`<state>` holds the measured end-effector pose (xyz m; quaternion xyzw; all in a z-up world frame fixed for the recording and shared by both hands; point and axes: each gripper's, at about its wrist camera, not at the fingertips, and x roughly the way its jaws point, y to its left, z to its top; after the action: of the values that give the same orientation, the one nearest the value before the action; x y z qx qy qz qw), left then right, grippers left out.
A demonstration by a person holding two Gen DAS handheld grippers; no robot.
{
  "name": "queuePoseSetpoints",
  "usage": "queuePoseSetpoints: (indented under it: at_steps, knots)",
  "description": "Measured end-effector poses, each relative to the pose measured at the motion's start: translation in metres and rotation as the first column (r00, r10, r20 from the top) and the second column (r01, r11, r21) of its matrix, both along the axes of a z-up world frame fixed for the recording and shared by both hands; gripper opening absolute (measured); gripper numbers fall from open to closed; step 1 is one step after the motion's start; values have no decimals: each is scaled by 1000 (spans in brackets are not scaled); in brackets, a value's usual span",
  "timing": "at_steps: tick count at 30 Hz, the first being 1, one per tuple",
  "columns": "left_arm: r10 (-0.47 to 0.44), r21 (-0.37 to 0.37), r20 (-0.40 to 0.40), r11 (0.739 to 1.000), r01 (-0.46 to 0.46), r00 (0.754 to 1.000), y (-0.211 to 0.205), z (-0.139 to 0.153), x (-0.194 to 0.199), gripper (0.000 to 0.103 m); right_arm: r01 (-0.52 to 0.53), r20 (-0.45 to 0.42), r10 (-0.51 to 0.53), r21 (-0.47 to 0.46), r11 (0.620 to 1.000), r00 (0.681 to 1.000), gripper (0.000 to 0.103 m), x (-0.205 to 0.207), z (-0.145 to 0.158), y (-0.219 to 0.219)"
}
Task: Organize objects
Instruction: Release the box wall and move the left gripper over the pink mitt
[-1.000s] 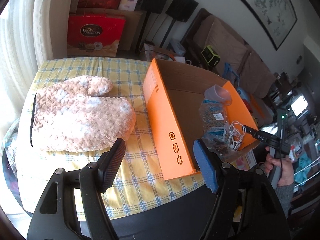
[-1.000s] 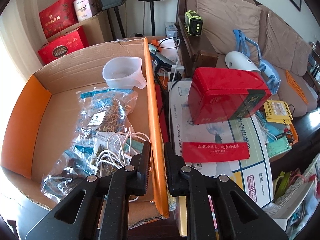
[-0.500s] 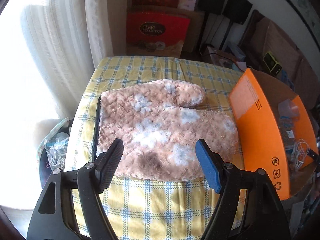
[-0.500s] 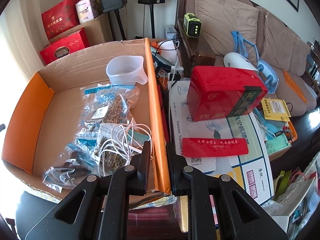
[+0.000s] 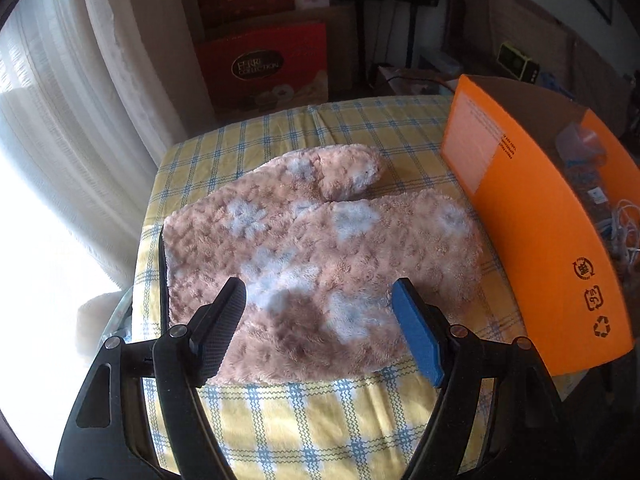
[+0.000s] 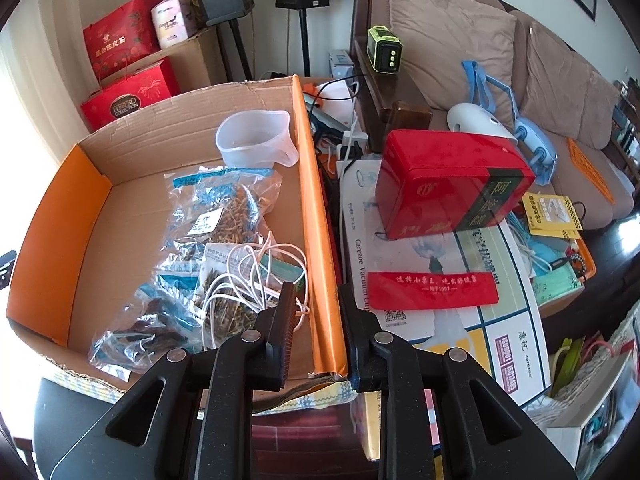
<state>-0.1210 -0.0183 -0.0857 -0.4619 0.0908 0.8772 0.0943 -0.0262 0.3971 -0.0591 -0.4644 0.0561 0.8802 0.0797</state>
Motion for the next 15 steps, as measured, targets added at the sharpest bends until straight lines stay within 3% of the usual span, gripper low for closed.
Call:
queuePoseSetpoints:
  at_steps: [4,6,9,13,15]
  knots:
    - [-55,-3,-14,998,55,998,3,6,12,73,-1,-1,1,-4,1000,1000,22,1,1,0]
    - [-83,16,-17,996,83,996,3,11,18,81,-1,-1,1,-5,1000,1000,22,1,1,0]
    - [-125,27,-23,992,126,992,7,16,26,84,0,-2,0,-5,1000,1000,23,2,2,0]
    - [-163,-101,-28,982,160,986,21,5,26,84,-3,-1,3,-4,1000,1000,24,2,2,1]
    - [-174,-120,-13,978,171,985,24,-4,23,84,-4,0,4,-7,1000,1000,25,2,2,0]
